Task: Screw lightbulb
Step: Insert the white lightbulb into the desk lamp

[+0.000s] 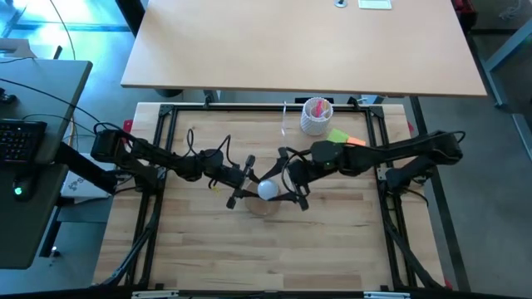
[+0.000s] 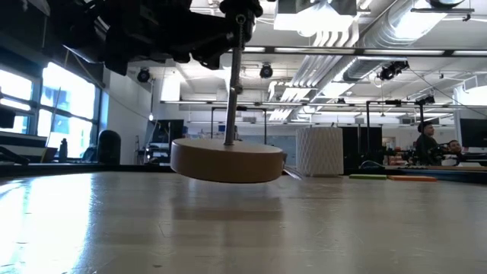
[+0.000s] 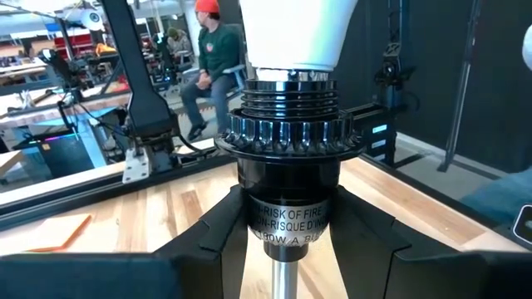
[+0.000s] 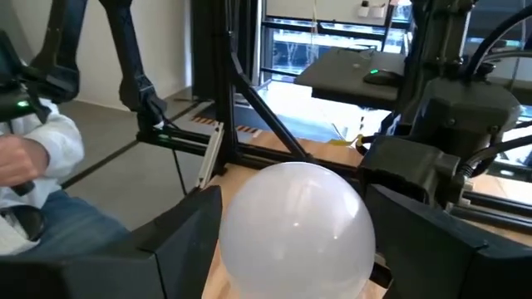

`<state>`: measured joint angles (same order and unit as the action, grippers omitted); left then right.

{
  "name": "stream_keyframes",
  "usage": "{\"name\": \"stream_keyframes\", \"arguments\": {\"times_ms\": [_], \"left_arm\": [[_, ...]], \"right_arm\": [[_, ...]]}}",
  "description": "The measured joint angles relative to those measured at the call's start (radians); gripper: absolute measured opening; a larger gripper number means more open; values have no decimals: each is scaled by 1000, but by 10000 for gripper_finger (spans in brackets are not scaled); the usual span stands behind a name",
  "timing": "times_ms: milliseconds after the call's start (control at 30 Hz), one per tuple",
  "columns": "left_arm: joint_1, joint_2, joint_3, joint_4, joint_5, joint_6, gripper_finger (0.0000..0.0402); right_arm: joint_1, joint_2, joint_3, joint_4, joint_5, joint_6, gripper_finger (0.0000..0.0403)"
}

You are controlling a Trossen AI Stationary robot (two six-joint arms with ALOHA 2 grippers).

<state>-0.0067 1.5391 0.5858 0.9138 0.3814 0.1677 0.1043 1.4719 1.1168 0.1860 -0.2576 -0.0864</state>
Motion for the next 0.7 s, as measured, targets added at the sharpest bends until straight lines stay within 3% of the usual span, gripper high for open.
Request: {"name": "stream_keyframes", "arguments": {"times_ms": [200, 533, 700], "left_arm": [[0, 0, 0, 0, -19, 0, 133], [-10, 1, -2, 22, -206, 12, 133], [-39, 2, -2, 59, -346, 21, 133]], "right_arm": [[16, 0, 0, -8, 90, 14, 264], [133, 0, 1, -17, 570, 26, 257], [183, 0, 3, -10, 800, 73, 257]]}}
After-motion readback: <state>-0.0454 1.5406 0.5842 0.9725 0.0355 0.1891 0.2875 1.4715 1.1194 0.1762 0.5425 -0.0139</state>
